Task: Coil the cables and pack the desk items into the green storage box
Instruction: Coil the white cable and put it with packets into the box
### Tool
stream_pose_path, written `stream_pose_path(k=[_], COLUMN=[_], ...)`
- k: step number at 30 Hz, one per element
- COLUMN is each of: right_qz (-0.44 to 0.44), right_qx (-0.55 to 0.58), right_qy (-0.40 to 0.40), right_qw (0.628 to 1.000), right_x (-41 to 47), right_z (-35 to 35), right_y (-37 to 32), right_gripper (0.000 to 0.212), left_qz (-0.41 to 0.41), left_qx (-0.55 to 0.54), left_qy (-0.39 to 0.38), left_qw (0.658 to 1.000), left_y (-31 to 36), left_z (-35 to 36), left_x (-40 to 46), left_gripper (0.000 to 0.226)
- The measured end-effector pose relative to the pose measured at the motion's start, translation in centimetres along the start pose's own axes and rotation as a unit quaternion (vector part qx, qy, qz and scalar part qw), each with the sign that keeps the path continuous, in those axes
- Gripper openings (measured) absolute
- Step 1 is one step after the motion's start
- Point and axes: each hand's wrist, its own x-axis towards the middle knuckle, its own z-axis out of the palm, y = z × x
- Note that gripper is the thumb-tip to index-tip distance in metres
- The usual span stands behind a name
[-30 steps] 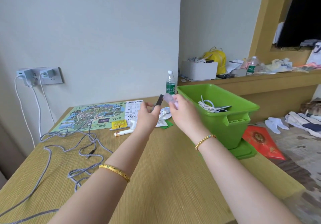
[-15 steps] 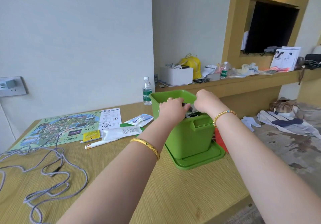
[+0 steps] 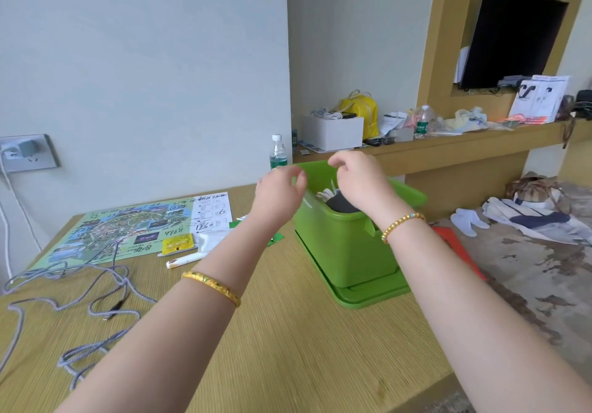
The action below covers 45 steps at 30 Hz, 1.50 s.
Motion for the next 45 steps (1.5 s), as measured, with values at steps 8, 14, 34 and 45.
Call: stream_pose_path(k=[8,14,34,45], right_qz=[-0.157,-0.053,-0.043,-0.013], right_qx=[-0.008,-0.026,-0.13,0.032], right_qy=[-0.002,-0.088,-0.125,0.05], right_qw=[0.988,0.994,0.983,0.998], right_x=[-4.3,-6.4,-2.9,-3.9], right_z=[12.8,21.4,25.8,23.0], right_y=[-5.4,-3.0,-2.1,-2.3], right_gripper=[0.034,0.05,0.042,0.048], left_qz=[-0.102,-0.173,-0.134,-0.171], left_qx=[0.102,0.232,0.205,0.037], left_qy=[-0.046,-0.169,-0.043,0.033], left_qw=[0.988,0.942,0.969,0.984], left_y=[-12.3,-19.4,-24.0,-22.8], left_z=[-1.7,-2.5,-0.8,-1.3], left_x=[-3.5,-5.9,-7.3,-7.3], left_gripper=[0.034,0.053,0.028,0.02])
